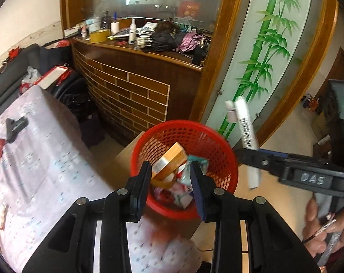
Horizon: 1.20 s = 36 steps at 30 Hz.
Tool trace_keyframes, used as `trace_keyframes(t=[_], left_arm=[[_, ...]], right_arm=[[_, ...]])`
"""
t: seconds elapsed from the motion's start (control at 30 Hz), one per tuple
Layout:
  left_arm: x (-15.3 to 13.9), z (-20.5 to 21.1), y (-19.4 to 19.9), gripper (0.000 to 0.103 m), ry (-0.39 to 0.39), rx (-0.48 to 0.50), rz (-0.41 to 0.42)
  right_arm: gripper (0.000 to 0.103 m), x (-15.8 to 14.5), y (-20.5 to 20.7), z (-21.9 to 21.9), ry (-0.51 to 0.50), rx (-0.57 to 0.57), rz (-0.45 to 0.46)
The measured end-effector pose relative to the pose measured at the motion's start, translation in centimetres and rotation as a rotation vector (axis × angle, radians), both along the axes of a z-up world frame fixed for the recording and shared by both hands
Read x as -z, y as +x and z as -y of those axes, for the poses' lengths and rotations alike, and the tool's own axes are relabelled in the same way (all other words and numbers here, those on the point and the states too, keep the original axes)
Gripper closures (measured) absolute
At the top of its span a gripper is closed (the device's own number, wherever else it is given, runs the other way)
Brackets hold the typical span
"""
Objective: Collect trash
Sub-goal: 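Carry the snack packet and medicine box in both grippers over the wastebasket, then open both grippers to drop the snack packet and medicine box into the basket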
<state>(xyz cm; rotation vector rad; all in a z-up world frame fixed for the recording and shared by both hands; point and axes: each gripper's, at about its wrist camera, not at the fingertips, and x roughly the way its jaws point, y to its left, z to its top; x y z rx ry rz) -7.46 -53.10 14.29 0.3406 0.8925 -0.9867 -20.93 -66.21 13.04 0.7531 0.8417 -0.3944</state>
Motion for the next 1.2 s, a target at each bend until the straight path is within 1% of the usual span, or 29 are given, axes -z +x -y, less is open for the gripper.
trace_keyframes(t=[0.03,0.1,0.13,0.17,0.2,0.27,0.33,0.5,0.57,0.77,0.87,0.93,1.03,1.2], left_arm=[[0.1,0.4,0.3,0.063,0.006,-0.013,-0.006],[0.2,0.3,0.7,0.062,0.001,-0.036,-0.020],[0.1,0.0,0.9,0.061,-0.009,-0.044,-0.033],[0.1,-0.6,1.0,0.059,-0.017,-0.053,-0.035],[0.2,-1.0,1.1,0.057,-0.015,-0.062,-0.029],[0.5,-2.5,1.3,0.056,0.000,-0.082,-0.005],[0.8,-3.9,1.6,0.056,0.012,-0.098,-0.004],[2.1,-8.4,2.9,0.056,0.024,-0.173,-0.048],[2.6,-10.5,3.4,0.056,0.023,-0.209,-0.065],[3.7,-15.0,4.0,0.056,0.053,-0.268,-0.058],[3.8,-16.6,4.0,0.056,0.054,-0.286,-0.062],[4.0,-18.0,4.0,0.054,0.063,-0.304,-0.055],[4.2,-20.0,4.0,0.048,0.068,-0.340,-0.065],[4.6,-24.0,4.4,0.048,0.086,-0.407,-0.056]], right_arm=[[0.048,0.3,0.3,0.6,0.010,0.000,0.002],[0.048,1.2,1.3,1.9,0.018,-0.004,-0.003],[0.046,1.6,1.8,2.3,0.027,-0.003,-0.013],[0.043,2.1,2.0,2.7,0.050,0.000,-0.017],[0.042,2.4,2.0,3.0,0.069,0.008,-0.012],[0.042,2.6,1.9,3.0,0.070,0.002,-0.009],[0.042,2.9,1.8,2.3,0.065,-0.022,-0.018],[0.042,4.2,0.8,0.4,0.119,-0.048,-0.017],[0.042,4.4,0.8,-0.6,0.126,-0.061,-0.023],[0.042,3.5,1.6,-2.9,0.120,-0.085,-0.013],[0.042,2.9,1.9,-3.8,0.097,-0.094,-0.011],[0.042,2.4,2.0,-4.6,0.086,-0.111,-0.004],[0.042,1.9,2.7,-6.2,0.083,-0.152,0.001],[0.042,2.5,4.9,-10.0,0.107,-0.244,-0.012]])
